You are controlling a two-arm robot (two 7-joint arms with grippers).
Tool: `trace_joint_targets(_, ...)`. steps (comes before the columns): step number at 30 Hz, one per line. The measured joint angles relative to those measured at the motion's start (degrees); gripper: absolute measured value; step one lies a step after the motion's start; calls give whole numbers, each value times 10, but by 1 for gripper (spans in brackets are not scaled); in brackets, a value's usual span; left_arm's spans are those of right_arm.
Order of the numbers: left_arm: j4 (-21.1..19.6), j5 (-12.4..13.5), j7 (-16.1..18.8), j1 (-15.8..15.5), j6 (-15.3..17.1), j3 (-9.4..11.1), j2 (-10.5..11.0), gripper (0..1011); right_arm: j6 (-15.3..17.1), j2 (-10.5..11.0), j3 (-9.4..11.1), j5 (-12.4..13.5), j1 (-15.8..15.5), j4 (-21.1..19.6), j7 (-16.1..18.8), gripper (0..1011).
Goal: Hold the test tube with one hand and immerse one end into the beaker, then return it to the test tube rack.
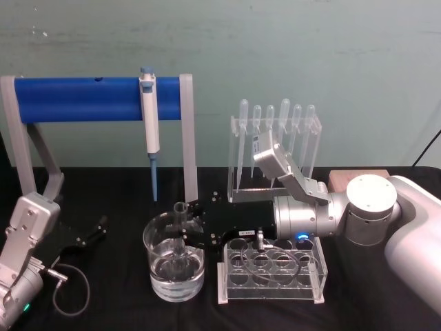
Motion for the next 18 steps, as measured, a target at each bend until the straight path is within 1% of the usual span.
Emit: trace_joint_targets(18,0,0,0,0,0,0,0,1000,0,0,0,0,0,0,0,230)
